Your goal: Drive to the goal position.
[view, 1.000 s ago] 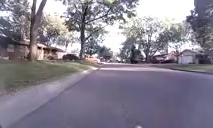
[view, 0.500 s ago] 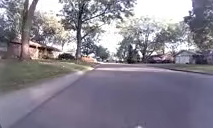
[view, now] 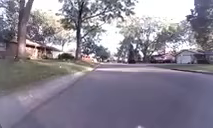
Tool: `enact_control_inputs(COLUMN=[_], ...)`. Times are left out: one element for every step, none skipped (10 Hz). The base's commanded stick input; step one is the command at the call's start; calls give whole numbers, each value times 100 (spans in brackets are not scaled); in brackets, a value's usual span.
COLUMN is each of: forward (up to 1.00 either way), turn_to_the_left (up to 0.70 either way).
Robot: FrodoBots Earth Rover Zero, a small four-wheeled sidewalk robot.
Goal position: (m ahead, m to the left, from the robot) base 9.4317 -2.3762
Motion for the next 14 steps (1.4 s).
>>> enact_control_inputs(forward=[100, 100, 100, 100, 100, 100, 100, 100, 100, 100, 100, 100, 100, 100], turn_to_the_left=[0, 0, 0, 0, 0, 0, 0, 0, 0, 0, 0, 0, 0, 0])
